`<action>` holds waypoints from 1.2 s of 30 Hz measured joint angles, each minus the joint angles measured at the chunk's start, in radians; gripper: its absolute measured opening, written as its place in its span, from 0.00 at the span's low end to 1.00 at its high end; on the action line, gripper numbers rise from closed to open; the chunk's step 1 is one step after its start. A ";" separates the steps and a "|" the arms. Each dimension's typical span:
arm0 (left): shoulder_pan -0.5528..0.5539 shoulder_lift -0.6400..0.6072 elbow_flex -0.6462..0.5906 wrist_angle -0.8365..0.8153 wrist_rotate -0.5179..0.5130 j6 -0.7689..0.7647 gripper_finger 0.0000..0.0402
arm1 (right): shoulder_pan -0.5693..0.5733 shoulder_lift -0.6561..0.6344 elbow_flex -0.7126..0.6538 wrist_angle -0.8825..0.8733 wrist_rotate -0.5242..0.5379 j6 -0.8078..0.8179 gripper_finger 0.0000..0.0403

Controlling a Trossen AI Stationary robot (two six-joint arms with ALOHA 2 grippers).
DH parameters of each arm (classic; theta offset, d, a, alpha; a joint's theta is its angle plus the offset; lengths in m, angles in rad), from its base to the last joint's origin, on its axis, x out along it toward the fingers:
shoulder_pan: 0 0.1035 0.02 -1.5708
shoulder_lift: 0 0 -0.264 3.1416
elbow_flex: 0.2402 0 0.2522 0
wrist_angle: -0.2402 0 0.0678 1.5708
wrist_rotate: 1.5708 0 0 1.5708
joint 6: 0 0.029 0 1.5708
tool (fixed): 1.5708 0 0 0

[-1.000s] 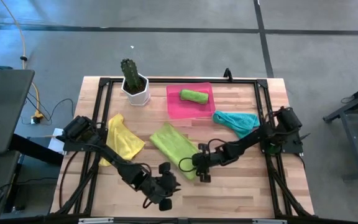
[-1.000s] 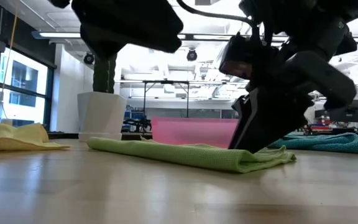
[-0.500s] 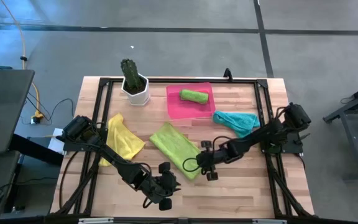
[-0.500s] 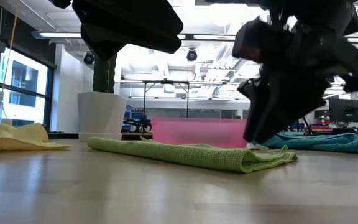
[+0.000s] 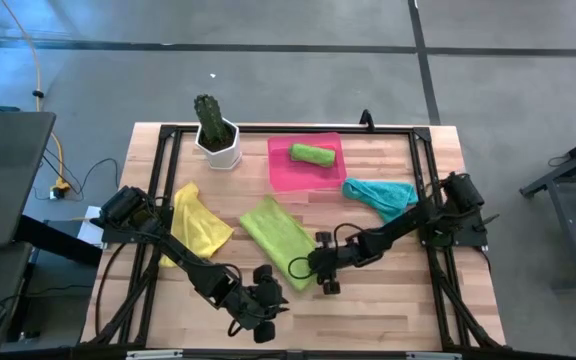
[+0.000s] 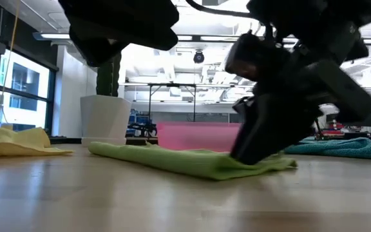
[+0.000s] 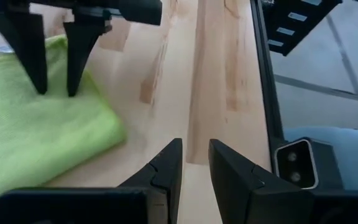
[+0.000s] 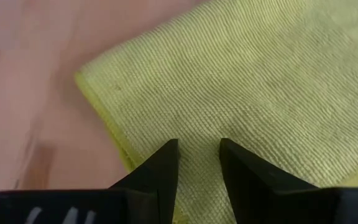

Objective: Roll microfiber towels into tight, uniform cylinder then place into a basket
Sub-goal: Roll the light green microfiber cloth

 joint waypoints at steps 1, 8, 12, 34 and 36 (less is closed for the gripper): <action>0.000 0.000 0.000 -0.001 0.011 -0.012 0.17 | 0.000 0.016 0.000 0.044 -0.002 0.000 0.28; 0.000 0.000 0.000 -0.001 0.085 -0.040 0.17 | -0.005 0.088 0.000 0.274 -0.018 -0.004 0.28; 0.000 0.000 0.000 -0.022 0.151 -0.024 0.17 | -0.007 0.039 -0.001 0.236 -0.034 -0.005 0.28; 0.098 0.000 0.000 -0.397 -0.234 0.077 0.36 | -0.054 -0.416 0.000 -0.353 -0.020 -0.227 0.28; 0.133 0.000 0.000 -0.482 -0.324 -0.020 0.37 | -0.062 -0.372 0.000 -0.334 -0.018 -0.203 0.28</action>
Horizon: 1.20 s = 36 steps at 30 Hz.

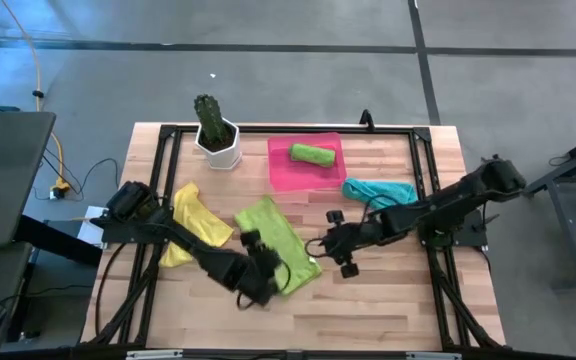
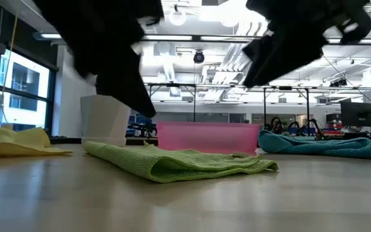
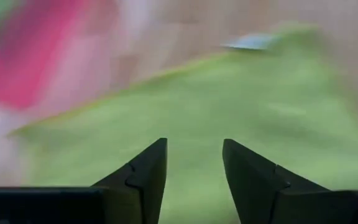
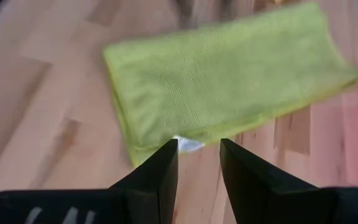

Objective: Roll microfiber towels into tight, uniform cylinder then place into a basket
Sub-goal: Roll the light green microfiber cloth

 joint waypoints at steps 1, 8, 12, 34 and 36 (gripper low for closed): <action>0.019 0.000 0.000 -0.044 -0.027 -0.056 0.37 | -0.002 0.029 0.000 0.025 0.000 0.010 0.28; 0.145 0.000 -0.073 -0.156 0.020 -0.210 0.33 | -0.005 0.218 0.000 0.171 -0.008 -0.044 0.28; 0.186 0.000 -0.131 -0.116 0.128 -0.182 0.32 | -0.005 0.266 0.000 0.227 -0.014 -0.051 0.28; 0.368 0.018 -0.171 0.372 0.358 0.444 0.29 | 0.181 0.296 0.000 0.324 0.084 0.272 0.28; 0.391 0.028 -0.171 0.426 0.407 0.507 0.29 | 0.192 0.296 0.000 0.366 0.142 0.274 0.28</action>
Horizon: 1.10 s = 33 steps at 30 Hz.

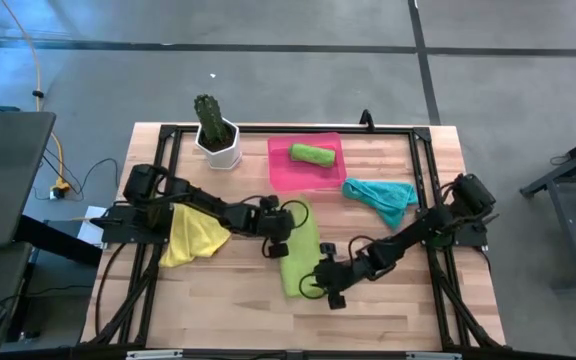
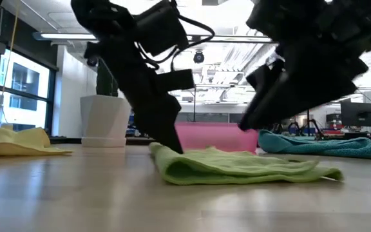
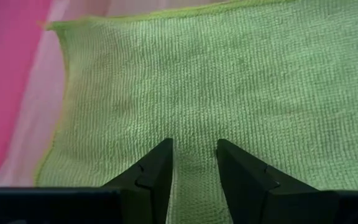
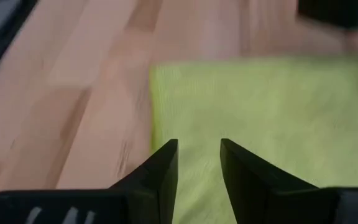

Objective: Roll microfiber towels into tight, uniform cylinder then place into a basket
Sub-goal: Roll the light green microfiber cloth

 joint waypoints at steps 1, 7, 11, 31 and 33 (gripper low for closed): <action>0.009 0.005 0.000 0.027 0.030 0.021 0.29 | 0.003 0.000 0.000 0.016 0.014 -0.005 0.28; 0.015 0.003 0.001 0.106 0.137 0.055 0.29 | 0.013 -0.015 0.000 -0.043 -0.002 -0.018 0.28; -0.028 -0.037 0.006 0.110 0.137 0.051 0.29 | 0.027 -0.080 0.000 -0.168 -0.041 -0.018 0.28; -0.443 -0.036 0.010 0.152 -0.012 0.006 0.32 | 0.076 -0.098 0.000 -0.299 -0.097 -0.172 0.28; -0.455 -0.034 0.008 0.145 -0.029 0.006 0.35 | 0.081 -0.095 0.000 -0.295 -0.096 -0.186 0.30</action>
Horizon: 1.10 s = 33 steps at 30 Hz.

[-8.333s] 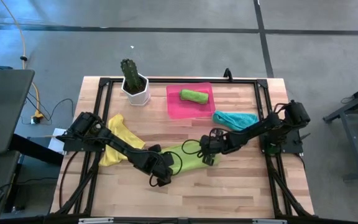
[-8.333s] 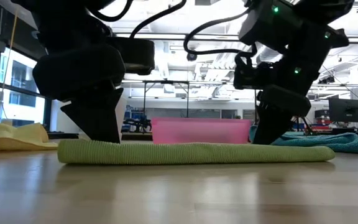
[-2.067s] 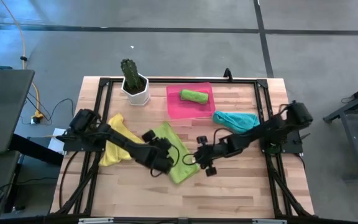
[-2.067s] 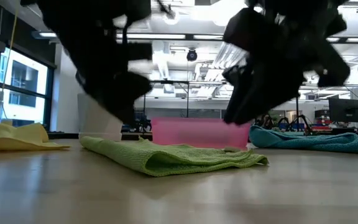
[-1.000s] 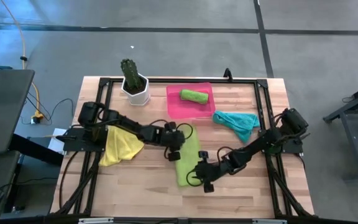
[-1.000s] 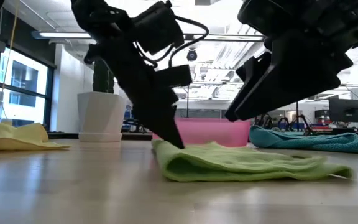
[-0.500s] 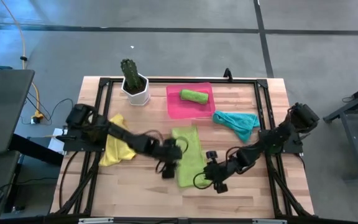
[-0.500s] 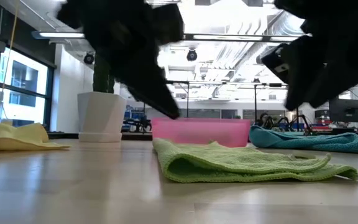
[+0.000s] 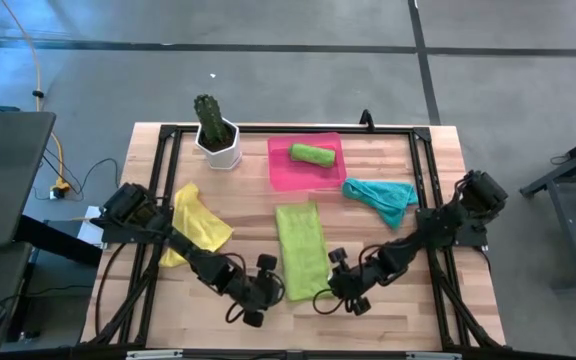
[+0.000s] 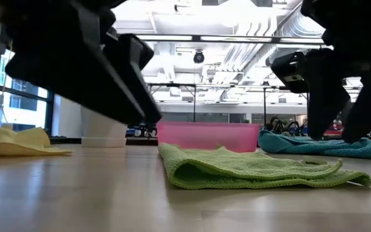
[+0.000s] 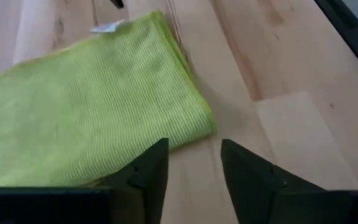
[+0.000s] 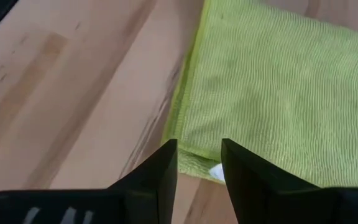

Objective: Roll microfiber towels into tight, uniform cylinder then place into a basket
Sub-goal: Roll the light green microfiber cloth

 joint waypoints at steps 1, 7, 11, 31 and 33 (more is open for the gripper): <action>-0.003 0.002 0.001 0.006 -0.007 0.000 0.37 | 0.002 0.003 0.000 0.000 0.000 -0.003 0.31; -0.002 0.037 0.001 0.040 0.002 0.024 0.49 | 0.005 0.004 0.000 -0.002 -0.016 -0.006 0.42; -0.002 0.069 0.001 0.063 0.001 0.165 0.54 | 0.005 0.004 0.000 -0.002 -0.038 -0.079 0.48; 0.041 0.130 0.002 0.165 -0.016 0.383 0.54 | 0.007 0.102 0.003 0.050 0.056 -0.180 0.50; 0.041 0.130 0.002 0.165 -0.013 0.353 0.54 | 0.007 0.104 0.002 0.058 0.064 -0.178 0.50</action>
